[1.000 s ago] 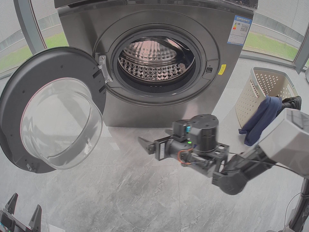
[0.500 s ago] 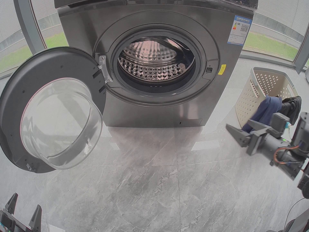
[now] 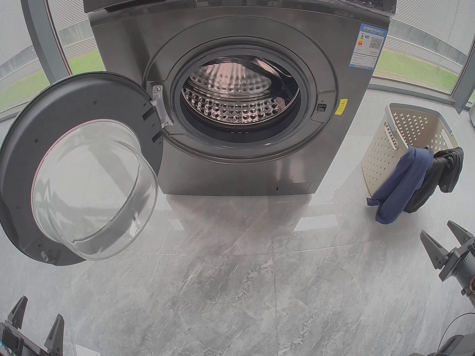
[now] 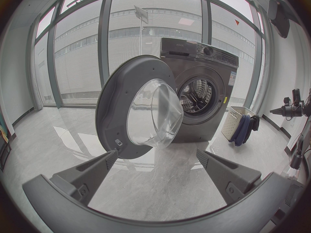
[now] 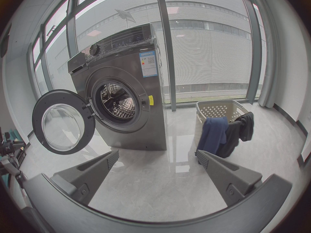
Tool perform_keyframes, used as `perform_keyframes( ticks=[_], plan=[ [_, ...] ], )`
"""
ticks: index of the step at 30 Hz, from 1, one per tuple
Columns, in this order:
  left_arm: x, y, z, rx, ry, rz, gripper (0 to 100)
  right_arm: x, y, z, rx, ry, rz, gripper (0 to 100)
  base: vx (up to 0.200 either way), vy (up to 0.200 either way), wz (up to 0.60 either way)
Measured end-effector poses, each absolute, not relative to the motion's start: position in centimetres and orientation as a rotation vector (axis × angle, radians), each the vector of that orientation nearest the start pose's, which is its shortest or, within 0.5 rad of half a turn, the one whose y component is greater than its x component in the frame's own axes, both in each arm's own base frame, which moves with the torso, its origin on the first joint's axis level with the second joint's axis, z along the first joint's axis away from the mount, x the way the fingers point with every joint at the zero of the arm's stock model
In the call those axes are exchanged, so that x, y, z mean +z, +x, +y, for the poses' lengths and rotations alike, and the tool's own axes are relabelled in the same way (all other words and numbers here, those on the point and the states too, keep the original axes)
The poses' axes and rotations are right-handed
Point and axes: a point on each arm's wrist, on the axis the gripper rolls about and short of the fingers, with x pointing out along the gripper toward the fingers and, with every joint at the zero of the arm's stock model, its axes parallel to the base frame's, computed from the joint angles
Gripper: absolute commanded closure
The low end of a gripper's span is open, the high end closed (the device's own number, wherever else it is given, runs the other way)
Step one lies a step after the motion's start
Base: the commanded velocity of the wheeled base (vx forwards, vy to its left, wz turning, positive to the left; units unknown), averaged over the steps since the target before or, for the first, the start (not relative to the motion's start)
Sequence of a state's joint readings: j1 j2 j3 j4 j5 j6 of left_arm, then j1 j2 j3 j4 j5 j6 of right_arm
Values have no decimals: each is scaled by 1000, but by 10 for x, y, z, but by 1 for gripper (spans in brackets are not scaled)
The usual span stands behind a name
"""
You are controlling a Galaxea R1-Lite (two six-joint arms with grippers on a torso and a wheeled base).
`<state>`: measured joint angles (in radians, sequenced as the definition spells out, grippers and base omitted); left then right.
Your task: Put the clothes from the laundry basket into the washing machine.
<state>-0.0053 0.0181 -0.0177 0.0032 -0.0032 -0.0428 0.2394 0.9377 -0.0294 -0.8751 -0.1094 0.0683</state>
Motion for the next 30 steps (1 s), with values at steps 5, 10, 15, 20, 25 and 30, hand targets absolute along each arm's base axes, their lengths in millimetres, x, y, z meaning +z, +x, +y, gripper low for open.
perform_keyframes(
  ticks=[5, 10, 15, 20, 25, 30],
  plan=[
    [80, -23, 0, -9, -44, 4, 0, 138, 62, 11, 100, 46, 57, 0, 0, 0, 0],
    [80, -23, 0, -9, -45, 4, 0, 128, 34, 3, 62, 31, 45, 0, 0, 0, 0],
    [80, -23, 0, -9, -46, 4, 0, 115, 9, -1, 42, 27, 17, 0, 0, 0, 0],
    [81, -23, 0, -9, -47, 3, 0, 99, -7, -2, 29, 38, 20, 0, 0, 0, 0],
    [80, -23, 0, -9, -49, 4, 0, 98, -14, -3, 17, 58, -48, 0, 0, 0, 0],
    [80, -23, 0, -9, -49, 4, 0, 90, -19, -2, -21, 36, -39, 0, 0, 0, 0]
  ],
)
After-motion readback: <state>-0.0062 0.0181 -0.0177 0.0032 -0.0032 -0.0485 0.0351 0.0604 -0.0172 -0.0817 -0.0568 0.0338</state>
